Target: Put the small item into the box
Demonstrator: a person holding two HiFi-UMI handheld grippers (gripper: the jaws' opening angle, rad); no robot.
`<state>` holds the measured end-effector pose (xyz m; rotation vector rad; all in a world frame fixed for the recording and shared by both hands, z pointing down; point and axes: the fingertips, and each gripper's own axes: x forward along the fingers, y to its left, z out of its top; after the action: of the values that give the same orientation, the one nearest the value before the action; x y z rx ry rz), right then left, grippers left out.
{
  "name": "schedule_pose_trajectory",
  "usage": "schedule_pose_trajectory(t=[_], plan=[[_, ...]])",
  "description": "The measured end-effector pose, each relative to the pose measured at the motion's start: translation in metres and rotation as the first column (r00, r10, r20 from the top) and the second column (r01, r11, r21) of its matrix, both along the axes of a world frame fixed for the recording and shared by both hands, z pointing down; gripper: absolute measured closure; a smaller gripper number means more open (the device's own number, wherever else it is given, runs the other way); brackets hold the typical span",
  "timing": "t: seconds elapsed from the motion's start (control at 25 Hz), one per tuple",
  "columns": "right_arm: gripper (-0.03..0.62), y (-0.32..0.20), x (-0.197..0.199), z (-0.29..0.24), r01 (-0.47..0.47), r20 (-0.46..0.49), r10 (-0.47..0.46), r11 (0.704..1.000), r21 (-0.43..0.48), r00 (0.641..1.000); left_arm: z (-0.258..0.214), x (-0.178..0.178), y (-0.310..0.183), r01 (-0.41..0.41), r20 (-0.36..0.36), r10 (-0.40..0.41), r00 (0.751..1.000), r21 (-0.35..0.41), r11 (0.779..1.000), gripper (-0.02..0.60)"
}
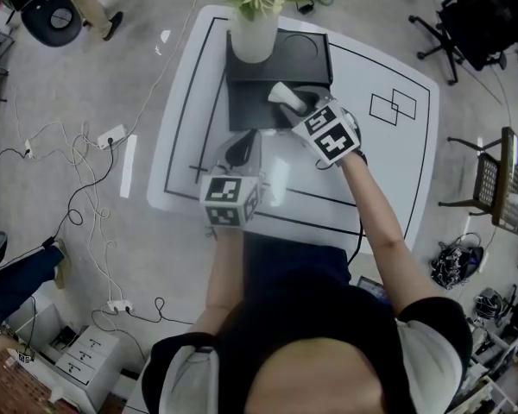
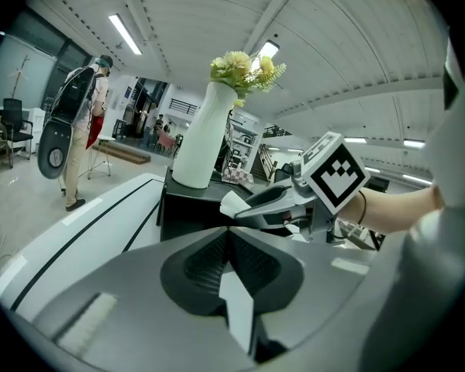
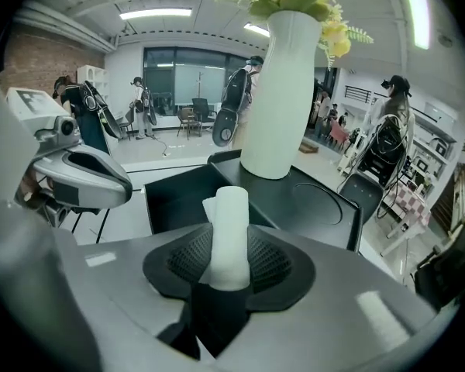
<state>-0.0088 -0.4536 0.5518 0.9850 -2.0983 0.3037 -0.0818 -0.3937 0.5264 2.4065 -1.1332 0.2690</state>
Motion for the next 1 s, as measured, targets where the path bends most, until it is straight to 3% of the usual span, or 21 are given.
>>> schedule_pose_trajectory(t=[1.0], plan=[[0.457,-0.012,-0.021,0.045,0.167,-0.089,-0.183,0.972,-0.163,0.979,0.010,-0.002,-0.003,0.021,0.006,-0.021,1.000,-0.031,0.999,0.572]])
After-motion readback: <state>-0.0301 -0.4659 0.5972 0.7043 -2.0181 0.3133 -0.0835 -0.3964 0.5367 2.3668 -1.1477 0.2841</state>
